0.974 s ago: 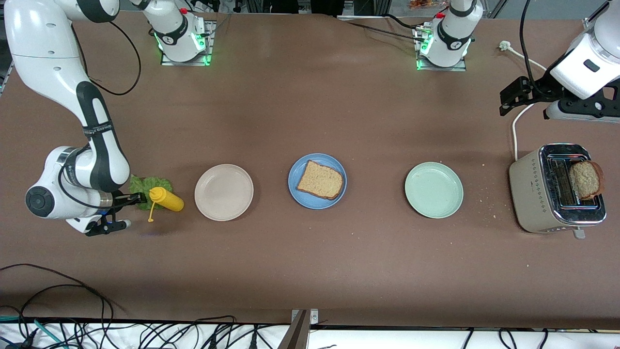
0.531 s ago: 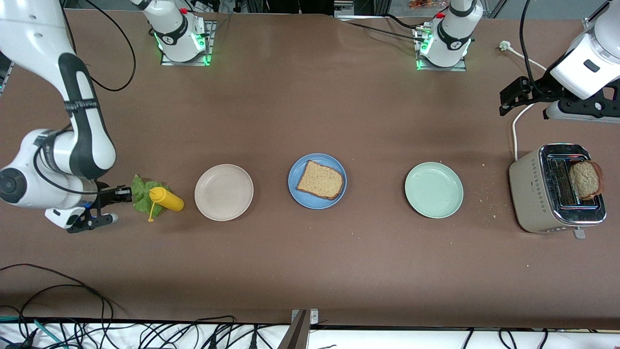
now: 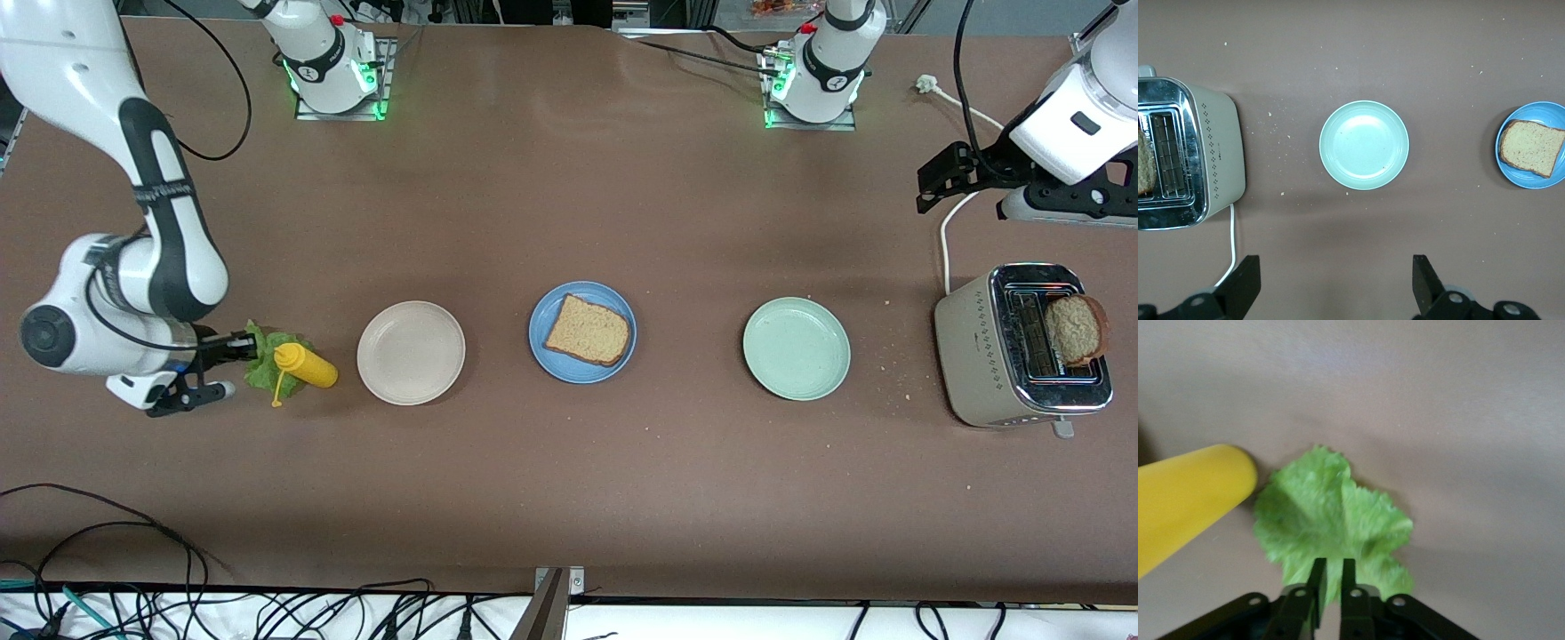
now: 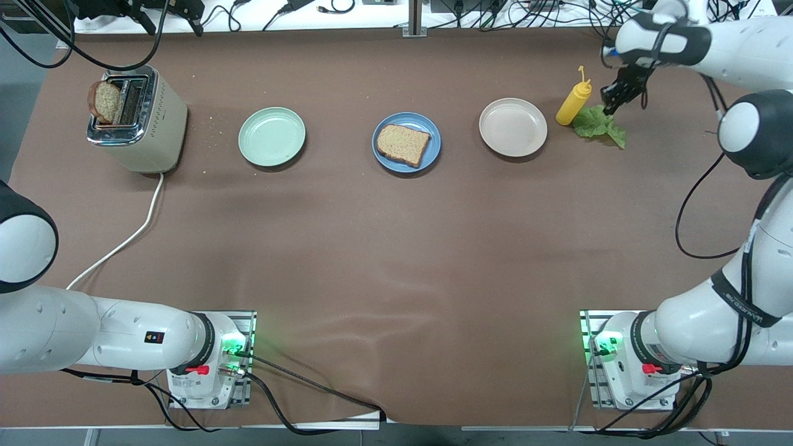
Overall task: Make sandwich in blue plate with both arms
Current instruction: 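Lower the right gripper onto the lettuce leaf and pinch it, then lift the lettuce leaf with the right gripper, then carry the lettuce with the right gripper onto the bread on the blue plate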
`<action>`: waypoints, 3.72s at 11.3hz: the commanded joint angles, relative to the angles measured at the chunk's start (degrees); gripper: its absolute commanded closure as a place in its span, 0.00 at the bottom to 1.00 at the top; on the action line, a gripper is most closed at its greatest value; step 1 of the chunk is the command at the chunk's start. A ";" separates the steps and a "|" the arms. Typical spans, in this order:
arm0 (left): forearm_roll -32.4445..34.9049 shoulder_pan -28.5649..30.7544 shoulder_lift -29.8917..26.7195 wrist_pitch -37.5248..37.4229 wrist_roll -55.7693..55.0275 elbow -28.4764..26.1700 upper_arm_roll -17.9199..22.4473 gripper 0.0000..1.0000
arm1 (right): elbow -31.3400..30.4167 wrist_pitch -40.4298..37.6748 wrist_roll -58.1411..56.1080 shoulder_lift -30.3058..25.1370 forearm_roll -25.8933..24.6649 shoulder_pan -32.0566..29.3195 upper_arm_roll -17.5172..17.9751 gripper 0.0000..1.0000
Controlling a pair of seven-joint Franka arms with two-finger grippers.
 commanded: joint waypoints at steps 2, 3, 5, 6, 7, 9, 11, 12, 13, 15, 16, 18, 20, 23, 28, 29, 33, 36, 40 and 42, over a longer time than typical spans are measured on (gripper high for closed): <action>-1.60 -0.14 0.42 -0.85 0.69 0.92 0.56 0.00 | 0.34 3.86 -1.34 3.58 0.88 -0.61 0.57 0.00; -1.60 -0.14 0.42 -0.85 0.77 0.92 0.65 0.00 | 0.34 4.30 -1.34 3.85 0.88 -0.61 0.65 0.00; -1.60 0.13 0.42 -0.85 0.77 1.00 0.56 0.00 | 0.34 4.48 -1.34 3.94 0.88 -0.61 1.00 0.15; -1.60 0.21 0.42 -0.85 0.77 0.92 0.65 0.00 | 0.34 4.56 -1.78 4.29 0.88 -0.61 1.00 0.21; -1.60 0.22 0.42 -0.85 0.77 0.92 0.56 0.00 | 0.26 5.44 -3.44 4.47 0.88 -0.61 0.92 0.19; -1.60 0.22 0.42 -0.85 0.77 0.92 0.56 0.00 | 0.17 7.20 -4.94 5.26 0.96 -0.69 0.92 0.07; -1.69 0.13 0.50 -0.85 0.86 0.92 0.56 0.00 | 0.08 8.95 -8.97 6.05 0.96 -0.87 0.74 0.31; -1.69 0.13 0.51 -0.85 0.86 0.92 0.56 0.00 | 0.08 9.92 -10.99 6.57 0.96 -0.87 0.57 0.42; -1.60 0.13 0.51 -0.85 0.86 1.00 0.56 0.00 | 0.08 10.19 -12.32 6.66 0.96 -0.96 0.57 0.60; -1.60 0.22 0.51 -0.85 0.86 0.92 0.56 0.00 | 0.17 9.75 -12.42 6.32 0.96 -0.96 0.57 1.00; -1.60 0.22 0.51 -0.85 0.77 0.92 0.56 0.00 | 0.25 9.58 -12.24 5.70 0.96 -0.96 0.57 1.00; -1.60 0.22 0.59 -0.85 0.77 0.92 0.56 0.00 | 0.25 6.35 -12.24 2.99 0.96 -0.87 0.57 1.00; -1.60 0.13 0.59 -0.94 0.77 0.83 0.47 0.00 | 0.26 3.61 -12.07 0.18 0.96 -0.78 0.83 1.00; -1.69 0.13 1.12 -1.47 0.86 0.83 0.47 0.00 | -0.27 -1.65 -11.89 -5.70 0.88 -0.52 1.00 1.00; -1.69 0.13 1.21 -1.47 0.86 0.83 0.38 0.00 | -0.27 -12.82 -11.54 -16.08 0.88 -0.52 1.09 1.00; -1.69 0.21 1.21 -1.56 0.86 0.83 0.47 0.00 | -0.01 -14.66 -10.76 -17.93 0.88 0.00 1.01 1.00; -1.51 0.30 1.21 -1.56 0.25 0.74 0.56 0.00 | 3.85 -18.02 2.04 -18.04 4.20 7.45 0.57 1.00; -1.42 1.27 1.21 -1.56 0.86 0.83 0.56 0.00 | 8.59 -17.93 19.78 -14.10 5.35 20.00 -2.49 1.00; -1.42 1.27 1.30 -1.56 0.86 0.83 0.56 0.00 | 20.35 -16.88 39.83 -3.03 11.60 32.15 -5.06 1.00; -1.42 1.27 1.30 -1.56 0.77 0.74 0.47 0.00 | 25.81 -13.91 47.93 2.33 11.60 36.46 -5.50 1.00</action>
